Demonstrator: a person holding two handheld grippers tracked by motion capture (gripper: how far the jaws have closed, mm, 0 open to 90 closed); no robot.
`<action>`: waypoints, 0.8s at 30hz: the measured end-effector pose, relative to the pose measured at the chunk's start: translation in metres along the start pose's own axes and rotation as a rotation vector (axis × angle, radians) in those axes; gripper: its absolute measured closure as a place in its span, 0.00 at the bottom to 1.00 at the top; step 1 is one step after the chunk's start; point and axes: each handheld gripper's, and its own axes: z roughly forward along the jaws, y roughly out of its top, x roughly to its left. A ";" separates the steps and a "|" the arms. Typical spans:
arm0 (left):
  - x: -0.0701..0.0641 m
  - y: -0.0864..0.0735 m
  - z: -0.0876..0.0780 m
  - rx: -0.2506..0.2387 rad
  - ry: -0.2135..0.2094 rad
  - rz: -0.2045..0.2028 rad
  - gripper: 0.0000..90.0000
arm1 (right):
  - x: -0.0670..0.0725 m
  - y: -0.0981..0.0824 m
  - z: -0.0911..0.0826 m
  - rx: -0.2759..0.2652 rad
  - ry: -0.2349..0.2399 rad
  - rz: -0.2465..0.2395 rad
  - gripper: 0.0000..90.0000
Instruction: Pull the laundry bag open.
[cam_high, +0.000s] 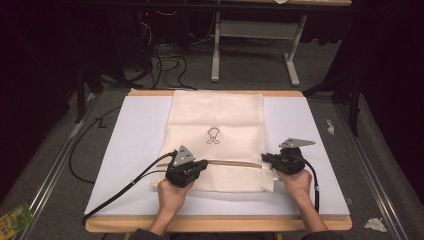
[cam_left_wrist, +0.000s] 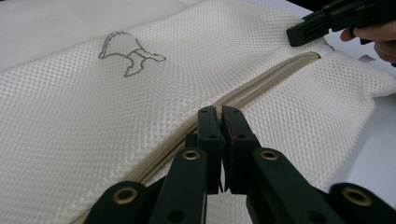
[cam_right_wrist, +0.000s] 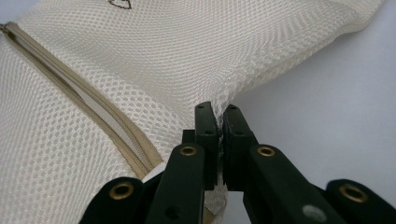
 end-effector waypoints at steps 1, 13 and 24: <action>0.000 0.000 -0.001 0.004 0.004 0.003 0.97 | 0.000 0.000 0.000 -0.002 -0.001 -0.001 0.98; 0.005 0.000 -0.007 -0.011 0.016 -0.009 0.97 | 0.000 0.002 0.001 -0.002 0.000 -0.003 0.98; 0.012 -0.004 -0.015 -0.022 0.030 -0.026 0.97 | 0.001 0.005 0.002 0.000 -0.005 -0.016 0.98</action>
